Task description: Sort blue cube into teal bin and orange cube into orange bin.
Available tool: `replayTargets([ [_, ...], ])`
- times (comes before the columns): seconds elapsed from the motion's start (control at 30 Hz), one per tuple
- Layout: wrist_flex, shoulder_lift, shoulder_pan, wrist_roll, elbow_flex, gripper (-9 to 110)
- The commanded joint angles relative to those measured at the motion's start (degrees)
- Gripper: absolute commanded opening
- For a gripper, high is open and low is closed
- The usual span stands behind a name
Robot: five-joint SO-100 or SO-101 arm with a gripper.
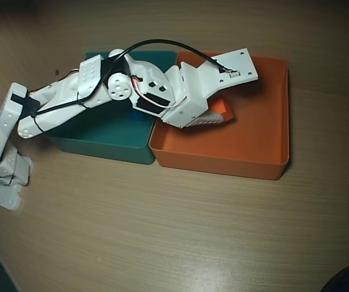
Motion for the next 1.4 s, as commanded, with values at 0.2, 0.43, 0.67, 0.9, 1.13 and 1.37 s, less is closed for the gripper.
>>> replayTargets([
  [0.2,-0.35,1.85,0.79,0.09,-4.83,40],
  [0.43,-0.35,2.37,0.79,0.18,-5.1,47],
  [0.67,-0.35,2.37,0.88,0.18,-5.27,34],
  [0.9,-0.53,2.55,0.88,0.26,-5.19,10],
  [1.13,-0.18,7.82,2.11,2.2,-4.75,-7],
  [1.37,-0.09,21.97,6.42,6.77,2.81,-5],
])
